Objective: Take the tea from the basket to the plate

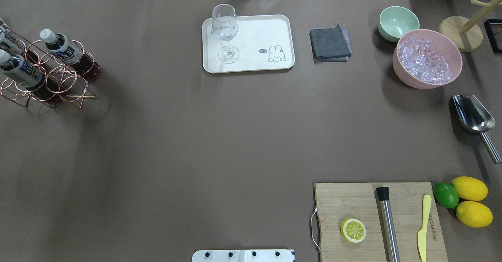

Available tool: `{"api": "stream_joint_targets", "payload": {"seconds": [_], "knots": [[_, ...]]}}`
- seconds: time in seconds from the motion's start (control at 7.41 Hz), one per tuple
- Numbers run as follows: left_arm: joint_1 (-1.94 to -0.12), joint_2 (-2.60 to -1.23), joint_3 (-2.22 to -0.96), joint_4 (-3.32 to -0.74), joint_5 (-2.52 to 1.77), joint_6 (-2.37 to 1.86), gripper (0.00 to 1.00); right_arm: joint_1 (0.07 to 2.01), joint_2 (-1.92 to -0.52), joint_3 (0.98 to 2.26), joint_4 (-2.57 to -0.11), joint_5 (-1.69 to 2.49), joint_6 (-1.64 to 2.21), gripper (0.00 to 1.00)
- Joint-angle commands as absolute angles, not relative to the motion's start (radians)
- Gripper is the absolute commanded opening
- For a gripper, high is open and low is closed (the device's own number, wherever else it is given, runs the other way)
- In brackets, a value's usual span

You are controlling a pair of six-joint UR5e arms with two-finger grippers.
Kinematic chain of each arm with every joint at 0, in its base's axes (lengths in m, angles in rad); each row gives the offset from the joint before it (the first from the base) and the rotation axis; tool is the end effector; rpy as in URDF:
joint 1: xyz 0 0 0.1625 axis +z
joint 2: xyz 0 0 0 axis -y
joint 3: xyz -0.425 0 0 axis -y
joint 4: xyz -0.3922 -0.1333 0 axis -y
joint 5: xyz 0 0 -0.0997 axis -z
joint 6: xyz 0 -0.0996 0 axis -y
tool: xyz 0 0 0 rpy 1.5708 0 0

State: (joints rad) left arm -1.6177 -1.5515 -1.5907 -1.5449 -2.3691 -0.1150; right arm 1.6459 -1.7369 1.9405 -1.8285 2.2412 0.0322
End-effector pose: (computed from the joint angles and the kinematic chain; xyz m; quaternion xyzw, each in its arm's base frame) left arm -0.0845 -0.4785 0.6592 -0.0249 0.3880 -0.0794 0.9179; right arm 0.1019 -0.4027 0.5857 -0.0185 -0.3293 0.0595 0.9422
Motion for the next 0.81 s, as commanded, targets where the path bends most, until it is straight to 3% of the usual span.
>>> {"api": "stream_joint_targets", "payload": {"seconds": [0.0, 0.68], "knots": [[-1.617, -1.56, -1.591, -1.545, -2.355, -0.114, 0.98, 1.646, -1.735, 1.939, -1.827, 2.241, 0.032, 1.0], [-1.621, -1.572, -1.646, -1.526, -2.358, -0.11, 0.98, 1.644, -1.735, 1.925, -1.815, 2.25, 0.023, 1.0]]}}
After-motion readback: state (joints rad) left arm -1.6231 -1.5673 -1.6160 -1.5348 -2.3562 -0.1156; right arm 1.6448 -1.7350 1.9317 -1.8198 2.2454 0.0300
